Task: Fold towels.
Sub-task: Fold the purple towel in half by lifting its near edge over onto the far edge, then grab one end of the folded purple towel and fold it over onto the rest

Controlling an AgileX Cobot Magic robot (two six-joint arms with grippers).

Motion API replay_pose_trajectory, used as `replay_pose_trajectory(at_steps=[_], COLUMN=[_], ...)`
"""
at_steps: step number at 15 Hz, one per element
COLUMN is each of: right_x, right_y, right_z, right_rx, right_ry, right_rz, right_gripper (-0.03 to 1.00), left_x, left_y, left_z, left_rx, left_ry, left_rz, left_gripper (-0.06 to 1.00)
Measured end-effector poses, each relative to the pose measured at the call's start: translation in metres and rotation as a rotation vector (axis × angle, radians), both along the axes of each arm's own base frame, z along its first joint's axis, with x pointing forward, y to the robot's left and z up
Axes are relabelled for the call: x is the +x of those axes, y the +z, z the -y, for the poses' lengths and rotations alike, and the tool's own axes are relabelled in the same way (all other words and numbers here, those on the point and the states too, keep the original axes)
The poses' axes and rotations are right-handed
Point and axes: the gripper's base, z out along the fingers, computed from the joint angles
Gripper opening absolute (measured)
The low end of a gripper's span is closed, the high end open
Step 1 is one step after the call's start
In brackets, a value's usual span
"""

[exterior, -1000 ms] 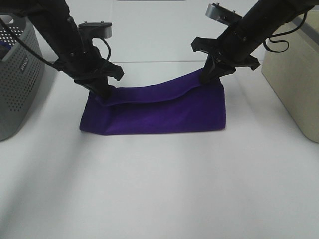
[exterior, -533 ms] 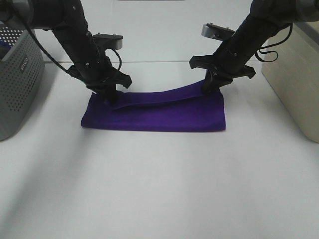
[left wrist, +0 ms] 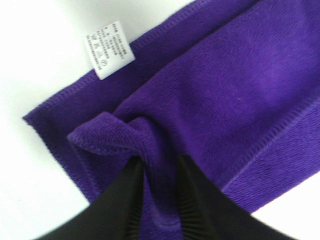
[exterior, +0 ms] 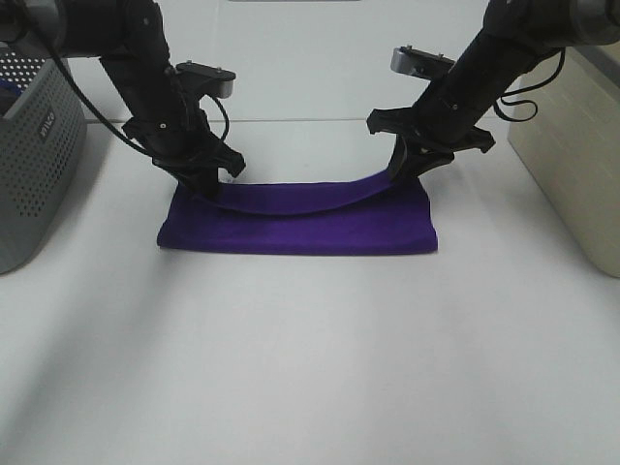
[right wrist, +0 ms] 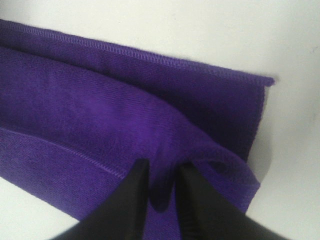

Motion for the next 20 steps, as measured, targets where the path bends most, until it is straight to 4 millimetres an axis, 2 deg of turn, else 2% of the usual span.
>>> replay_pose_trajectory(at_steps=[4, 6, 8, 10, 12, 13, 16, 18, 20], right_x=[-0.003, -0.006, -0.009, -0.017, -0.037, -0.043, -0.047, -0.047, -0.048], right_y=[-0.001, -0.003, 0.005, 0.038, 0.08, 0.088, 0.096, 0.097, 0.1], right_z=[0.001, 0.004, 0.006, 0.007, 0.011, 0.013, 0.016, 0.016, 0.016], right_rx=[-0.014, -0.048, -0.064, -0.057, -0.067, -0.085, -0.103, -0.102, -0.099], right_ry=[-0.007, 0.0, 0.013, 0.007, 0.012, 0.014, 0.002, -0.002, -0.013], right_rz=[-0.039, -0.069, -0.076, -0.063, -0.11, -0.136, -0.137, -0.137, -0.134], right_gripper=[0.5, 0.67, 0.78, 0.8, 0.8, 0.8, 0.8, 0.8, 0.8], left_x=[0.004, 0.002, 0.001, 0.008, 0.014, 0.015, 0.018, 0.019, 0.017], left_y=[0.0, 0.002, 0.009, 0.018, 0.02, 0.019, 0.01, 0.002, -0.015], left_z=[-0.009, -0.011, -0.012, -0.021, -0.047, -0.058, -0.078, -0.087, -0.096], left_rx=[0.09, 0.119, 0.13, 0.114, 0.023, -0.03, -0.204, -0.274, -0.294], left_ry=[0.057, 0.056, 0.058, 0.085, 0.168, 0.182, 0.193, 0.203, 0.206], left_rz=[0.033, 0.002, -0.026, -0.018, -0.072, -0.11, -0.198, -0.247, -0.316], left_gripper=[0.68, 0.74, 0.76, 0.76, 0.76, 0.76, 0.76, 0.76, 0.76])
